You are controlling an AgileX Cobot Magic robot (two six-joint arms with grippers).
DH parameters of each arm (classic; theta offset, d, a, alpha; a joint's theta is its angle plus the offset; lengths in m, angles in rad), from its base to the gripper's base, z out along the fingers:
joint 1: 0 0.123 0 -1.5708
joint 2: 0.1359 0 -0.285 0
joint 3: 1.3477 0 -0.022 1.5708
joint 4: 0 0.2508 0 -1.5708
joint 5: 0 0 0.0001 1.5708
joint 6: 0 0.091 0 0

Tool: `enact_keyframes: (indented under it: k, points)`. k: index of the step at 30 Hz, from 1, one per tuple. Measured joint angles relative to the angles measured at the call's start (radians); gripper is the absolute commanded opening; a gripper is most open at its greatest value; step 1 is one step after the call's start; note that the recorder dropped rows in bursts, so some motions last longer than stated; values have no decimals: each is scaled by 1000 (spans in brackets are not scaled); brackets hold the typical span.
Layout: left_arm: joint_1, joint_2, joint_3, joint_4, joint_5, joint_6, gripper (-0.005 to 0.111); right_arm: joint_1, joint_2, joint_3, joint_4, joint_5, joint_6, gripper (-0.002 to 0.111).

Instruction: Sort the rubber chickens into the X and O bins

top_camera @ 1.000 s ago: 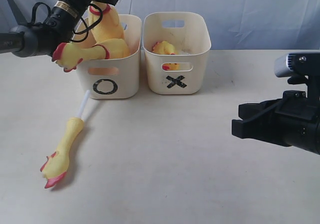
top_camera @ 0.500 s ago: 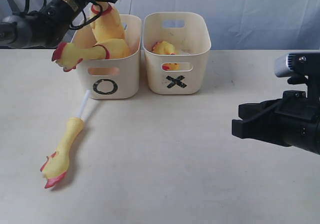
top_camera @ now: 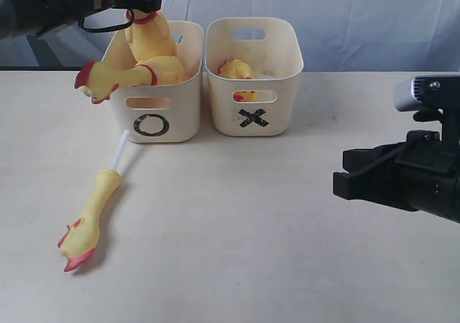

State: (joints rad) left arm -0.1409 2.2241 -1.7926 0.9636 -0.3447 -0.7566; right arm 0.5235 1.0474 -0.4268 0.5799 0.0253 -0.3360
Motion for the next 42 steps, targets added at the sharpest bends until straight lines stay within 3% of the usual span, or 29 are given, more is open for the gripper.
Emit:
enact_keyframes:
  k: [7,13,23,29,42]
  points:
    - [0,-31,0,465,-40,-489,78,0,0,0,0,0,0,-1]
    - [0,-85,0,755,-79,-777,78,0,0,0,0,0,0,-1]
    - [13,-137,4,781,-172,-932,76,0,0,0,0,0,0,-1]
    - [58,-145,4,783,-231,-963,64,0,0,0,0,0,-4,-1]
    - [175,-145,4,783,-541,-967,63,0,0,0,0,0,-2,-1]
